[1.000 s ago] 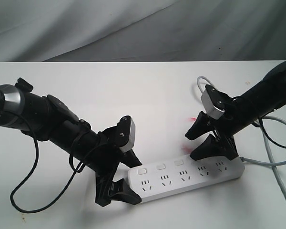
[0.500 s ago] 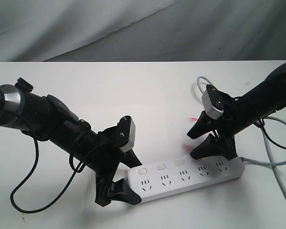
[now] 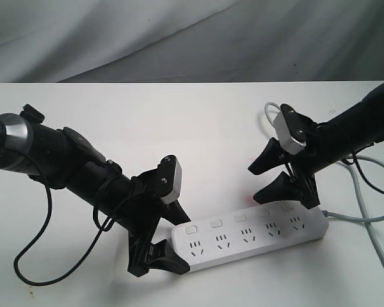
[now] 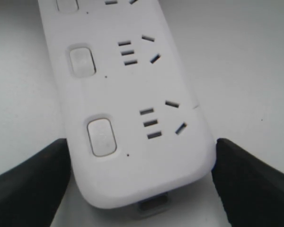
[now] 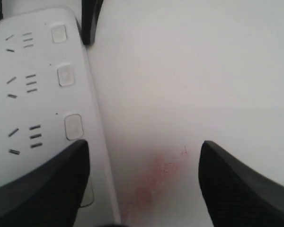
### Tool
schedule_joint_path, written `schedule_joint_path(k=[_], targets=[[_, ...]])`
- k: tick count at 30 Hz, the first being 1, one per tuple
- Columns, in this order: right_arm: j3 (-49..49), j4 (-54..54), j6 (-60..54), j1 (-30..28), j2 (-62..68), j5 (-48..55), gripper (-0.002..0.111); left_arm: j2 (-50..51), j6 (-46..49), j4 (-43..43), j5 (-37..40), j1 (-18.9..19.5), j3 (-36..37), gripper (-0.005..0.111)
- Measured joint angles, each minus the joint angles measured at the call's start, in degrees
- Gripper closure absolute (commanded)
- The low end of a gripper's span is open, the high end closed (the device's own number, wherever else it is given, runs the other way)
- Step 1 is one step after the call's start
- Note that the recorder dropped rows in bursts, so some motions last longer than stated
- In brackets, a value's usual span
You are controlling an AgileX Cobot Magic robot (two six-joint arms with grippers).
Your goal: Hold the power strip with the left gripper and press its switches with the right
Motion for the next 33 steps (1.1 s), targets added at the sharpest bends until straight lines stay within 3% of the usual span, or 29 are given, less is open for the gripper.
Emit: schedule_joint_path(k=[12,33], targets=[[0.0,-0.1,-0.1,-9.9,-1.7,7.0,0.047,0.0,0.0,0.0,0.0,0.0,0.0,0.077],[0.0,-0.4,-0.1,-10.4,4.1,7.6,0.047,0.0,0.0,0.0,0.0,0.0,0.0,0.077]])
